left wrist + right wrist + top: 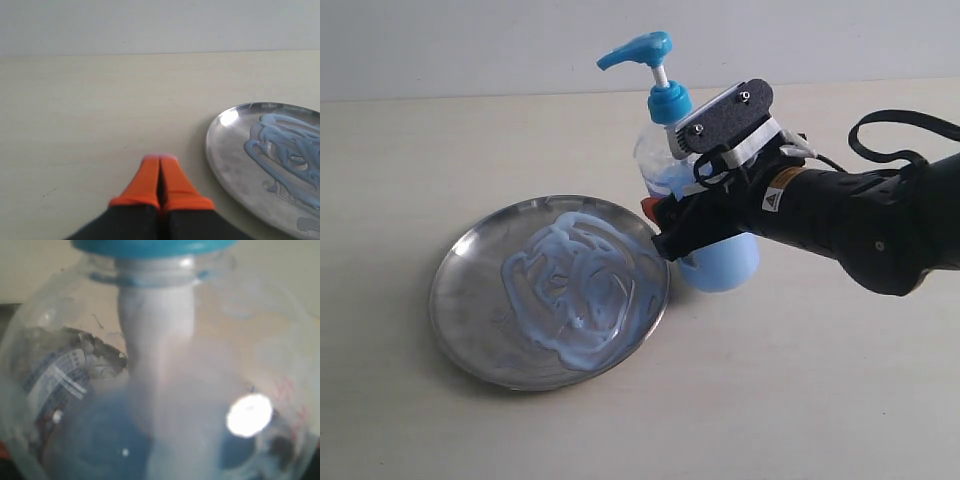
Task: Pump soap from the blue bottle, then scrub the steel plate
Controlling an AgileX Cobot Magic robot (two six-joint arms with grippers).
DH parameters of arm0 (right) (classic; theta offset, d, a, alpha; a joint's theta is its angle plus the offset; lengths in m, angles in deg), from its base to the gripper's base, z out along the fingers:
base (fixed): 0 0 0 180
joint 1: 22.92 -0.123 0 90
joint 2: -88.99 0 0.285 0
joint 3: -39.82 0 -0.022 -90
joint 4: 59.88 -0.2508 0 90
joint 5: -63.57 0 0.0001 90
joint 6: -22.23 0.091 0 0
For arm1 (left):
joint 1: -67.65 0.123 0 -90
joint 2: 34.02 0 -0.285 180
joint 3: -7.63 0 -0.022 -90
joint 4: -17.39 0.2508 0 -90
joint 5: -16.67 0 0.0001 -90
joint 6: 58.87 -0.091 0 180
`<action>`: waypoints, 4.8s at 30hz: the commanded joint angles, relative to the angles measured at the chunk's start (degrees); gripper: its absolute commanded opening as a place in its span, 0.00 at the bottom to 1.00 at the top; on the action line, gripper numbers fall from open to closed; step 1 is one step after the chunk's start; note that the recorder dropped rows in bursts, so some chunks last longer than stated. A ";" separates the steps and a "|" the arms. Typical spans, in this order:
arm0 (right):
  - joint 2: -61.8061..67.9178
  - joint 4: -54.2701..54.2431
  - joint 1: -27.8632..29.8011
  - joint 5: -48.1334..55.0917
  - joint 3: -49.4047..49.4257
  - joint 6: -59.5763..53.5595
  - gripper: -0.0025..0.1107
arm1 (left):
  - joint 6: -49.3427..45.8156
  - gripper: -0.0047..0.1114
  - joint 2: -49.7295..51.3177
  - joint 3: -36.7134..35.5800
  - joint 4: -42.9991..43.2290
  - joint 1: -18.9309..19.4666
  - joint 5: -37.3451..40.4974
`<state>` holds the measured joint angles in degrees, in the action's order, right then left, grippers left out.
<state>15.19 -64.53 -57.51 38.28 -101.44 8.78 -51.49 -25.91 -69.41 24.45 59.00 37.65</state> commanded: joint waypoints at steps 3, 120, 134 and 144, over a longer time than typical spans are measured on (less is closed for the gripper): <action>1.68 0.79 -0.03 -7.97 -0.78 1.02 0.02 | -0.06 0.04 -0.33 -0.17 0.29 0.10 -1.01; 2.33 5.51 -0.03 -17.55 2.21 0.20 0.02 | -32.07 0.04 70.52 59.56 -46.99 -12.81 11.19; 2.33 5.37 -0.03 -17.55 2.21 0.19 0.02 | -41.56 0.04 85.86 74.12 -52.63 -19.58 13.60; 2.33 5.73 -0.03 -17.55 2.21 0.19 0.02 | -41.58 0.04 91.75 79.62 -52.63 -22.15 16.27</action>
<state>18.44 -59.22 -57.51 26.57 -98.63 9.04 -92.75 65.19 9.15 -27.66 37.83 52.59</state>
